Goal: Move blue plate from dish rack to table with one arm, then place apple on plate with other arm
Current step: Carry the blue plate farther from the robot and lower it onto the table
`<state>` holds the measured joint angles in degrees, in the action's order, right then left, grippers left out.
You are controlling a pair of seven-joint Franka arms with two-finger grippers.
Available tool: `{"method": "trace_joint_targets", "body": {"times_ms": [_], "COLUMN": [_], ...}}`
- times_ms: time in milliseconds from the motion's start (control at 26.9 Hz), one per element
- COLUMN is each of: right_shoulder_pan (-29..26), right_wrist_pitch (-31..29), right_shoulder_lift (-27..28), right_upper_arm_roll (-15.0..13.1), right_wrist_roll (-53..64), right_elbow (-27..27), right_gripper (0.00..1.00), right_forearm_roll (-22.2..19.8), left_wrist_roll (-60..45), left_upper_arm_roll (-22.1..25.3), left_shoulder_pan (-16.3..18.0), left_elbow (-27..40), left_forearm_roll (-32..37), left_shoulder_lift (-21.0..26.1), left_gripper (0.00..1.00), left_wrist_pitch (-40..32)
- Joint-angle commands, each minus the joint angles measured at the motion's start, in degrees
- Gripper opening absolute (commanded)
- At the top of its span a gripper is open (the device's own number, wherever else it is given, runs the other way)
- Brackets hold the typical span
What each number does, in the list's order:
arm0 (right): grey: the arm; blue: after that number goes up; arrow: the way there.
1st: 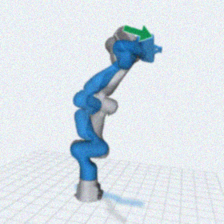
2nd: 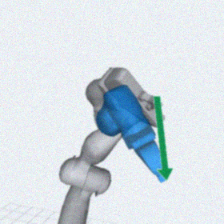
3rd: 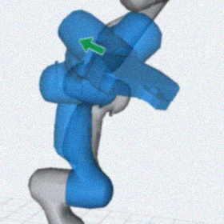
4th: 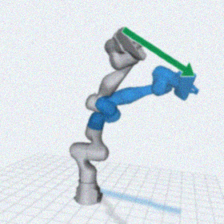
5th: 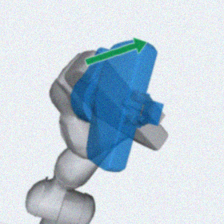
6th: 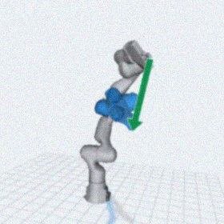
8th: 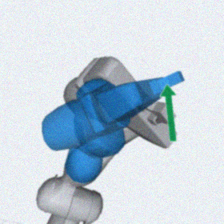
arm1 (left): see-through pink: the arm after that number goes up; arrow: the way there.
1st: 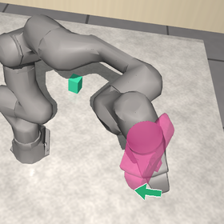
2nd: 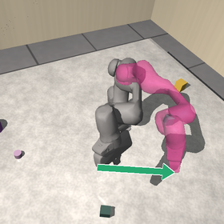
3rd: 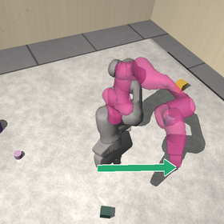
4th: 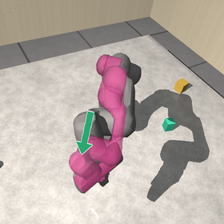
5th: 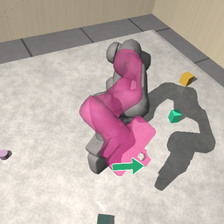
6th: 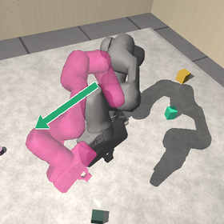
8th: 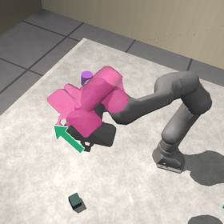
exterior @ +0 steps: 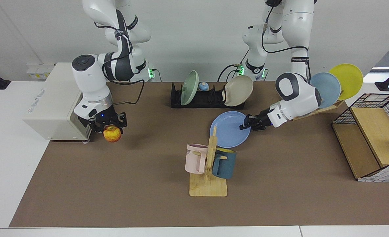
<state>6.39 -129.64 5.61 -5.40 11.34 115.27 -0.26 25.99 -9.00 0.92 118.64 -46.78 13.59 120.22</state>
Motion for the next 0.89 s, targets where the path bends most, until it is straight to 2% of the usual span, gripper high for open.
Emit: {"method": "trace_joint_targets", "body": {"times_ms": [0,335,484,521,596,707,819,856], "right_shoulder_pan": [-1.03,-0.94,-1.29,-1.73,-2.52,-3.14,-3.67,-3.76], "right_wrist_pitch": [4.74,11.25,11.78,11.87,12.04,12.04,12.04,12.04], "right_shoulder_lift": [0.11,-3.05,-4.81,-5.08,-5.52,-5.78,-6.05,-6.05], "right_upper_arm_roll": [0.48,0.48,0.39,0.39,0.48,0.48,0.48,0.48], "right_wrist_roll": [-0.79,-0.44,1.31,1.75,2.8,4.12,4.74,4.83], "right_elbow": [-3.13,-1.72,-0.05,0.21,0.39,1.0,1.18,1.27], "right_gripper": [0.0,0.0,0.0,0.0,0.0,0.0,0.0,0.0], "right_forearm_roll": [-1.05,-1.14,-1.14,-1.14,-1.23,-1.23,-1.14,-1.23], "left_wrist_roll": [0.55,-0.24,-0.77,-0.77,-0.77,-0.86,-1.56,-2.26], "left_upper_arm_roll": [-3.38,-5.85,-5.94,-5.94,-5.94,-5.94,-6.2,-6.29], "left_shoulder_pan": [-1.36,-1.98,-2.24,-2.5,-2.86,-2.86,-2.94,-2.94], "left_elbow": [-1.22,-1.13,-0.96,-0.87,-0.78,-0.69,-0.78,-0.78], "left_forearm_roll": [-1.03,-0.77,-0.68,-0.68,-0.68,-0.68,-0.07,0.37], "left_shoulder_lift": [1.44,1.7,1.97,1.88,1.97,1.97,1.79,1.71], "left_gripper": [0.0,0.0,0.0,0.02,0.12,0.24,0.27,0.31], "left_wrist_pitch": [4.23,8.28,9.86,10.38,11.09,11.27,11.27,11.36]}}
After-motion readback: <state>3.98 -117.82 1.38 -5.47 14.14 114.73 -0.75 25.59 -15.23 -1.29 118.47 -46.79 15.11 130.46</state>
